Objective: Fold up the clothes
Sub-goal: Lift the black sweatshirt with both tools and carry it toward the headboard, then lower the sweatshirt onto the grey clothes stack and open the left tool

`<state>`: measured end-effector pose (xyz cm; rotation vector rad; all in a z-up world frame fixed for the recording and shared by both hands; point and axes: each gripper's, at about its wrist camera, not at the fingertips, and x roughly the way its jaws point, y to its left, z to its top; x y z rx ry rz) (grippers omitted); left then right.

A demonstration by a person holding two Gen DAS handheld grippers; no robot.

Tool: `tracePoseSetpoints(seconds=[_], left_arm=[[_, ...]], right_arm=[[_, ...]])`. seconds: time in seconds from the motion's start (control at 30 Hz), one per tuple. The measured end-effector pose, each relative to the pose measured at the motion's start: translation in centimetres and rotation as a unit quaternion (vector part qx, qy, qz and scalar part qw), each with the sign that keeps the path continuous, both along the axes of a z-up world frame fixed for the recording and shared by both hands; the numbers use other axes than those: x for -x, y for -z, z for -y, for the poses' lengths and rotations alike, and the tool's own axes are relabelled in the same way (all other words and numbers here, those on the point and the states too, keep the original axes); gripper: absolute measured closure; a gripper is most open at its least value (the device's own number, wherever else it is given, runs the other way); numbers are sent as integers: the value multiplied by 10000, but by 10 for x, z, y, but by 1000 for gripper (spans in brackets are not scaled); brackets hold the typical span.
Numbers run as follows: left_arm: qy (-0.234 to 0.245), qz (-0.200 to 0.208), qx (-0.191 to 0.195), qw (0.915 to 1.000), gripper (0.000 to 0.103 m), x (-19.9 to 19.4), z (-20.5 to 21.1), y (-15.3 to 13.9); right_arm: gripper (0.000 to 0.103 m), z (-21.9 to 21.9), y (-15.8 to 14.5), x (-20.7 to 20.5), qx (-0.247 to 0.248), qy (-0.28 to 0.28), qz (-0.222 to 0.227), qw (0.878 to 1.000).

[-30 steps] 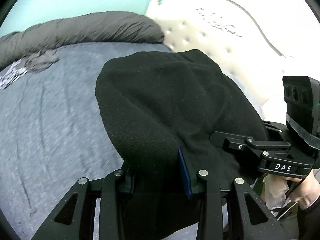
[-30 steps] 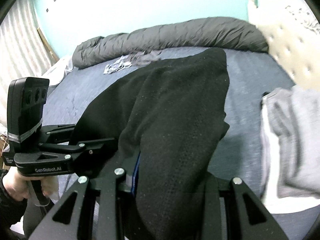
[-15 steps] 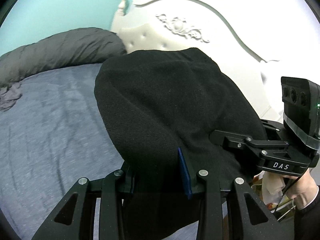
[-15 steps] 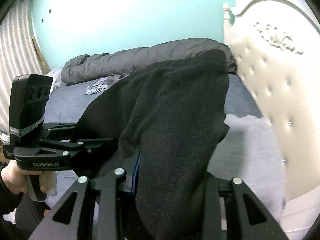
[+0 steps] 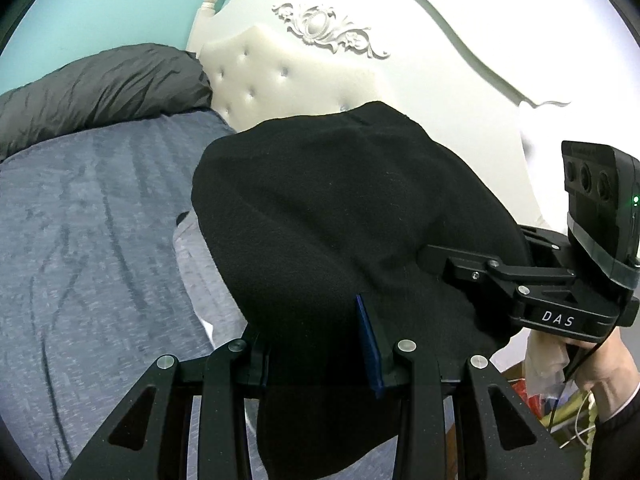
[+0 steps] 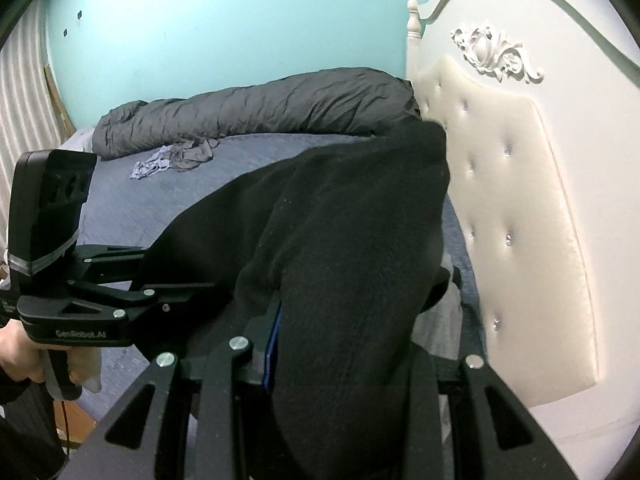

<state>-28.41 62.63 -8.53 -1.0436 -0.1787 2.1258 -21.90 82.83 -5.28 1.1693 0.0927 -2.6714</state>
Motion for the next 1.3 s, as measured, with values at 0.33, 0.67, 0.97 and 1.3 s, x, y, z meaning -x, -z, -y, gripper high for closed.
tracePoseSetpoints(seconds=[0.33, 0.67, 0.97, 1.3], left_arm=[[35, 130, 286, 9995, 66, 11, -24, 41], [22, 42, 215, 9998, 66, 7, -37, 25], [33, 250, 187, 9995, 63, 9, -34, 44], [40, 128, 174, 9998, 51, 3, -31, 29]], right_arm=[[71, -25, 46, 13, 222, 170, 305, 9991], [71, -34, 33, 13, 138, 143, 234, 9995], [52, -52, 56, 10, 651, 544, 360, 9957], [36, -80, 5, -32, 843, 1387, -641, 9846]])
